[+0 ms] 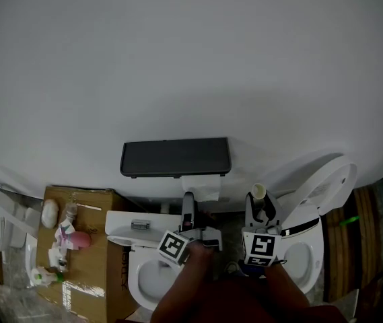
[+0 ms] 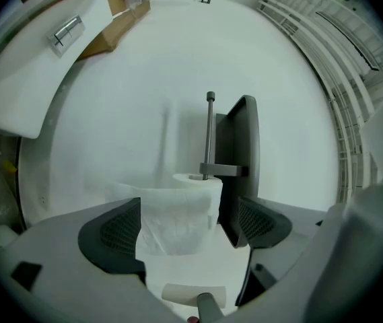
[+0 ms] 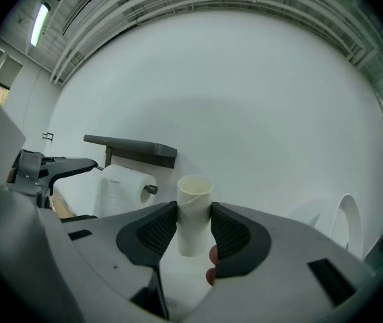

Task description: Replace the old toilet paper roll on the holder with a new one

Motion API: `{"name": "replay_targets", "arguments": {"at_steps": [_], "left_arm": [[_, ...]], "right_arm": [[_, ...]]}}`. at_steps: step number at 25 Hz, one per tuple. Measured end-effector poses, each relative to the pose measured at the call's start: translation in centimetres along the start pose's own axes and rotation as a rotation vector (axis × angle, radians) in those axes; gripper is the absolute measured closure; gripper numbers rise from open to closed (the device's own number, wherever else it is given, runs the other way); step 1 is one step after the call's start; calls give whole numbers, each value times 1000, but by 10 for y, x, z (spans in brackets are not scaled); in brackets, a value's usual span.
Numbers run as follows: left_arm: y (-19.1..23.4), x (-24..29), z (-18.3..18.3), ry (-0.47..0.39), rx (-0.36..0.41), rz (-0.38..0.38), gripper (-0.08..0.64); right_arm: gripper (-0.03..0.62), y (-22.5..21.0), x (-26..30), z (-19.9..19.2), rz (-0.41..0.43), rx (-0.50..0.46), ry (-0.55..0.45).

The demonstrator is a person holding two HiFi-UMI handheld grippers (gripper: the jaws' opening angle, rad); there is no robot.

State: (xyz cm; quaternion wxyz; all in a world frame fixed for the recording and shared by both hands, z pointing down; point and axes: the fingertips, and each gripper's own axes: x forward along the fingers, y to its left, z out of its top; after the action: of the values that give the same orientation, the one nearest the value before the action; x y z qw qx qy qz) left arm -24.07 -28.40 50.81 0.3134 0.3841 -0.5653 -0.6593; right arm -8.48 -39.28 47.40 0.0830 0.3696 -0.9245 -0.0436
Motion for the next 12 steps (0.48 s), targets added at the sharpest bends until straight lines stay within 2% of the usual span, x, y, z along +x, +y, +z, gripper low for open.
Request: {"name": "replay_targets", "arguments": {"at_steps": [10, 12], "left_arm": [[-14, -20, 1, -12, 2, -34, 110], [-20, -22, 0, -7, 20, -44, 151]], "right_arm": [[425, 16, 1, 1, 43, -5, -3], [425, 19, 2, 3, 50, -1, -4]]}}
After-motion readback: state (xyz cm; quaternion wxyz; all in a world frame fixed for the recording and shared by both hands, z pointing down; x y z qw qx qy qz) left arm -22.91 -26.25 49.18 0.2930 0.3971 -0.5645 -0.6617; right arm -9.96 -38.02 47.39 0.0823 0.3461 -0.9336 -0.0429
